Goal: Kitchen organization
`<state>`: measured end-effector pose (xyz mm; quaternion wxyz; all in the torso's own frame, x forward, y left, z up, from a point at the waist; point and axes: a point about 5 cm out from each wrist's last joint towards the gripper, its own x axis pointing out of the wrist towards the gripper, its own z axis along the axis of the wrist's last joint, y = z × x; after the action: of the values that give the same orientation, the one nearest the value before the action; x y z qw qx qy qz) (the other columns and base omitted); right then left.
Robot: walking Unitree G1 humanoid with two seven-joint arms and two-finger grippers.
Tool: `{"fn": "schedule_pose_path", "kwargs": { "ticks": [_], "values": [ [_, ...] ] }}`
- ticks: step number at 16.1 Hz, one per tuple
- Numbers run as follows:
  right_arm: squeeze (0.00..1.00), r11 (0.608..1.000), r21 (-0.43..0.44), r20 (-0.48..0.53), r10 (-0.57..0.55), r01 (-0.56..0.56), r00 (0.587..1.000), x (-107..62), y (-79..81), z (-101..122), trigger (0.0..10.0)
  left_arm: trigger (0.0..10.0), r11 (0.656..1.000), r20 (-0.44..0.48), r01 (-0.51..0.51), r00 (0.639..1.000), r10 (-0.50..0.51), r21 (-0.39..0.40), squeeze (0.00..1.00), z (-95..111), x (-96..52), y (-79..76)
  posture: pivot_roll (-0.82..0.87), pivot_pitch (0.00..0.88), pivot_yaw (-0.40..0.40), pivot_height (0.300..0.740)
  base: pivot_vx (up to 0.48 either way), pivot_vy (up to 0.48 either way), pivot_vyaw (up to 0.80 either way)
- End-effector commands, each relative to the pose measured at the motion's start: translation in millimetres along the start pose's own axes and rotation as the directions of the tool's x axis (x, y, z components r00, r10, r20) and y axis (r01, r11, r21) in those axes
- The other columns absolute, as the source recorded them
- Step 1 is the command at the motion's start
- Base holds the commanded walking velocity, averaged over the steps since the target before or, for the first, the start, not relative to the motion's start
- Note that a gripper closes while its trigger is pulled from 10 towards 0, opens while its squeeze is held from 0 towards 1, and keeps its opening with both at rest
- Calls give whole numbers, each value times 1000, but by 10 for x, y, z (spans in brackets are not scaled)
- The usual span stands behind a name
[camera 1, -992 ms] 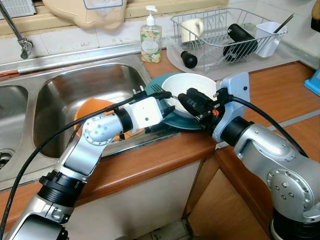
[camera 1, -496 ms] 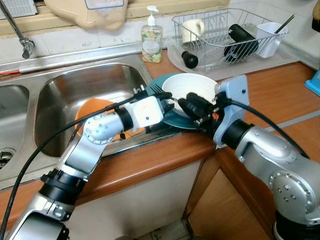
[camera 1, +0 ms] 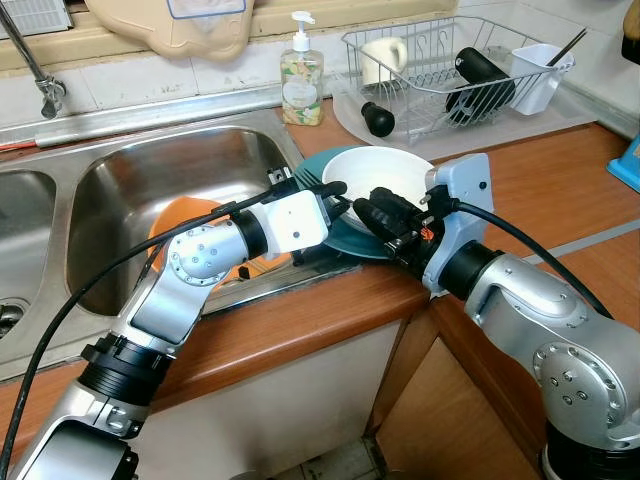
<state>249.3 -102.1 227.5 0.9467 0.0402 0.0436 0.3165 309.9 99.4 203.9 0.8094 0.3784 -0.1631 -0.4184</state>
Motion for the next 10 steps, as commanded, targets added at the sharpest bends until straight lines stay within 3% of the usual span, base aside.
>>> {"fn": "schedule_pose_path", "kwargs": {
  "ticks": [1, 7, 8, 9, 10],
  "values": [
    [0, 1000, 4, 18, 22, -22, 1000, 3, 25, 53, 0, 10000, 999, -24, 33, 999, -33, 28, 0, -30, -1, -17, -150, 0, 43, 740, 0, 0, 0],
    [0, 992, -22, 13, 125, -125, 992, -17, 108, 99, 0, 10000, 991, -60, 50, 997, -42, 122, 0, -53, 15, 17, -154, 0, 40, 740, 0, 0, 0],
    [0, 989, -27, 4, 143, -143, 990, -23, 126, 91, 0, 8314, 991, -62, 46, 997, -38, 127, 0, -58, 17, 28, -154, 0, 40, 740, 0, 0, 0],
    [0, 988, -28, -1, 152, -152, 988, -26, 137, 86, 0, 5961, 991, -61, 38, 998, -31, 126, 0, -62, 17, 39, -154, 0, 39, 740, 0, 0, 0],
    [0, 988, -28, 1, 150, -150, 989, -26, 137, 86, 0, 2863, 991, -62, 29, 998, -21, 127, 0, -66, 14, 53, -156, 0, 39, 740, 0, 0, 0]
  ]
}}
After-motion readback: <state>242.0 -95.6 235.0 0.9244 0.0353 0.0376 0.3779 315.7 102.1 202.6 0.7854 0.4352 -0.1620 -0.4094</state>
